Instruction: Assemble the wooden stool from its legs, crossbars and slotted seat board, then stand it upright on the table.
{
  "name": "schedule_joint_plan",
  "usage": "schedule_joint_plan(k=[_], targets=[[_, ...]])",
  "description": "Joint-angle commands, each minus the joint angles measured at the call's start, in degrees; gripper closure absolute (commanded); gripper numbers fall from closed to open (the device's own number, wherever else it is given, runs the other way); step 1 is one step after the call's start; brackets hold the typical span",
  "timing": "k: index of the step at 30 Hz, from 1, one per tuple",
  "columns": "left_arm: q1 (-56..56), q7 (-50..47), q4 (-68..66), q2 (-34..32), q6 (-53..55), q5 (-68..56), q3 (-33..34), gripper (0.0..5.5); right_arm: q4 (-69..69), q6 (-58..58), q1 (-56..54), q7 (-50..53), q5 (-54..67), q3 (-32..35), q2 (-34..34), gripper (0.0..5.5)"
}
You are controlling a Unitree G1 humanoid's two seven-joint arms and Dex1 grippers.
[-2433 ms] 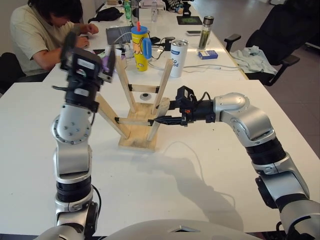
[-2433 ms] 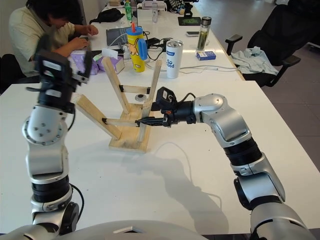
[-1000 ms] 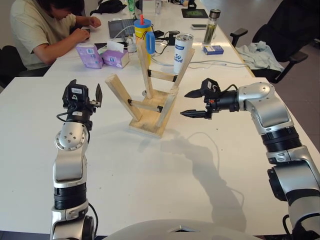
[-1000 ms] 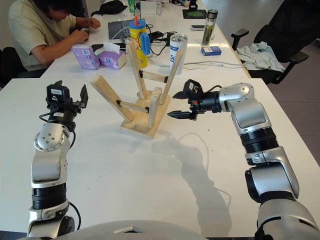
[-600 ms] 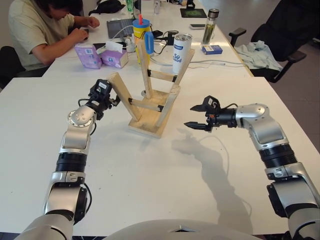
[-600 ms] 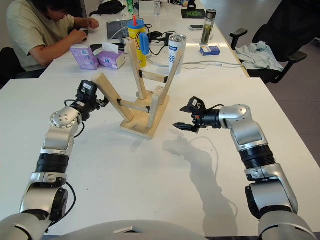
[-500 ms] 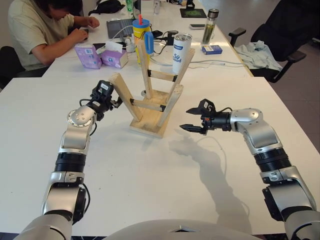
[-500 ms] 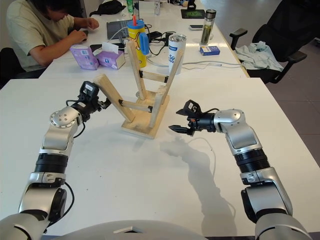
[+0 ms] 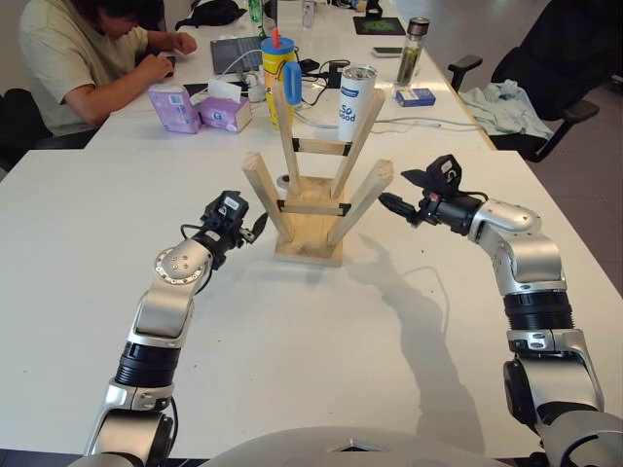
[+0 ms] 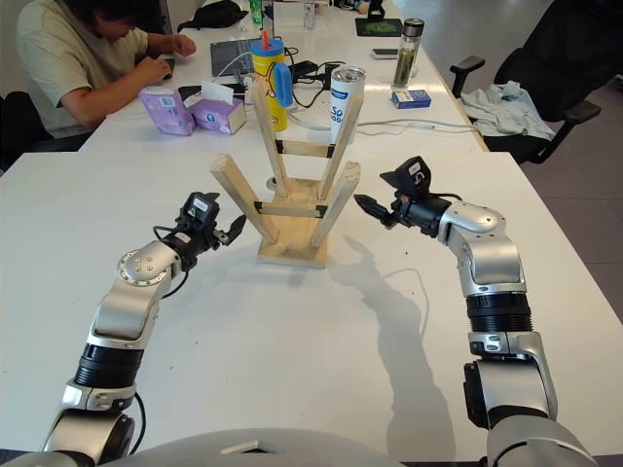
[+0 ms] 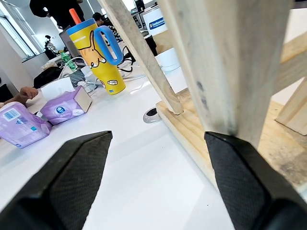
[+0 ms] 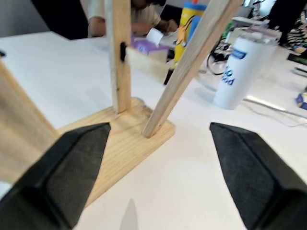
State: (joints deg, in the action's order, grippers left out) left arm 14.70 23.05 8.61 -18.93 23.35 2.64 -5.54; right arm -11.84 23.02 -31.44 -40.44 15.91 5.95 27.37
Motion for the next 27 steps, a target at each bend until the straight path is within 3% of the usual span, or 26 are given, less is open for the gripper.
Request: schedule_joint_plan(k=[1, 6, 10, 12, 14, 17, 27], targets=[[-1.77, -0.31, 1.03, 0.32, 1.31, 0.53, -1.53, 1.9, 5.45, -0.01, -6.45, 5.14, 7.41, 7.11, -3.6, 1.65], [-4.35, -2.87, -2.26, 0.09, -0.72, 0.88, 0.72, 1.9, 16.79, 3.28, -15.27, 12.99, 22.48, 15.18, -7.5, 1.65], [-6.69, -5.44, -2.51, 0.93, -2.04, -0.3, 3.94, 1.9, 24.72, 7.65, -16.36, 19.73, 29.45, 14.38, -10.37, 1.65], [-7.65, -5.81, -1.89, 0.9, -2.34, -0.13, 3.89, 1.9, 25.51, 12.17, -8.95, 24.49, 26.83, 8.5, -13.66, 1.65], [-7.68, -5.97, -1.69, 1.17, -2.37, -0.18, 3.59, 1.9, 22.4, 18.28, 3.73, 29.89, 19.32, -2.04, -15.0, 1.65], [-6.37, -5.74, -1.37, 1.91, -1.94, -0.4, 2.59, 1.9, 16.08, 19.45, 14.01, 31.36, 12.63, -8.93, -14.44, 1.65], [-7.72, -7.95, -0.74, 4.43, -3.15, -0.28, 2.45, 1.9, 21.19, 1.73, -9.36, 24.36, 18.83, 4.29, -14.1, 1.65]])
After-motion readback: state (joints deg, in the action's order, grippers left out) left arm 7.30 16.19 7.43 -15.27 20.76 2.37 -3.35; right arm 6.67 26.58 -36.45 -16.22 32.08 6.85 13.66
